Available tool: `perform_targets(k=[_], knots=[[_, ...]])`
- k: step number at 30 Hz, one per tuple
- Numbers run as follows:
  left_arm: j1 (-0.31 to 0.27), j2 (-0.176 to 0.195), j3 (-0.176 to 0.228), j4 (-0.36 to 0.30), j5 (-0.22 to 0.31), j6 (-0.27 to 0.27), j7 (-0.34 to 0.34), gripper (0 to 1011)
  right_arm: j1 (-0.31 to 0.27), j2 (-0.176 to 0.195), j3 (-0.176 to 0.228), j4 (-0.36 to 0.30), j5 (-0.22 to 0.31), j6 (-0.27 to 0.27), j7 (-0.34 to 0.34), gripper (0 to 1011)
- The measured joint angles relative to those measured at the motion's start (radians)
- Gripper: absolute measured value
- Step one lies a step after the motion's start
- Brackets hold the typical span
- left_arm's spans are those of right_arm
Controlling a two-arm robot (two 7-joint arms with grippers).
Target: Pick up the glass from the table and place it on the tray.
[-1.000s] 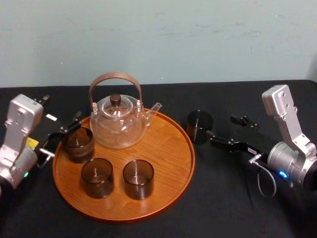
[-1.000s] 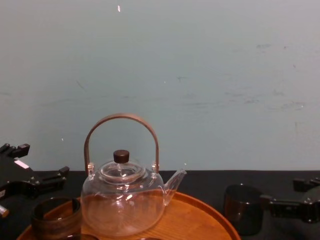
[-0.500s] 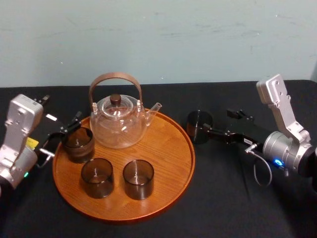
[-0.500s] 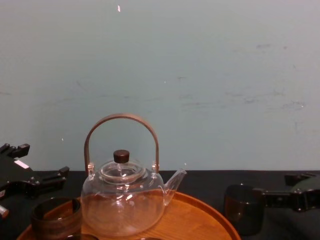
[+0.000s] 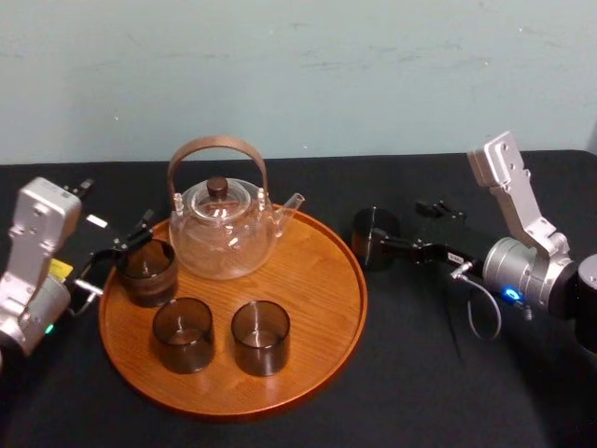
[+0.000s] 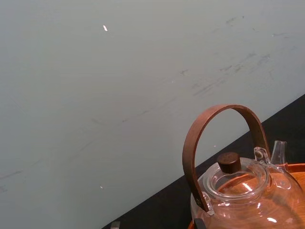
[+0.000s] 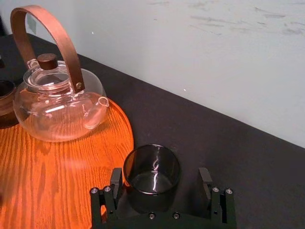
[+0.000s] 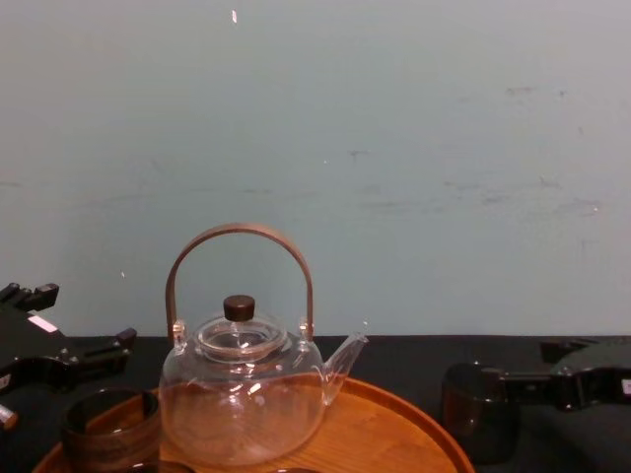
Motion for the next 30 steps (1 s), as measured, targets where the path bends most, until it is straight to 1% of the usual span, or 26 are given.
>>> perform_targets(k=[14, 30], knots=[[0.000, 0.000, 0.000, 0.000, 0.000, 0.000, 0.000, 1001, 0.042, -0.012, -0.030, 0.049, -0.007, -0.011, 0.015, 1002], [0.000, 0.000, 0.000, 0.000, 0.000, 0.000, 0.000, 1001, 0.063, -0.019, -0.043, 0.088, -0.007, -0.020, 0.025, 1002]])
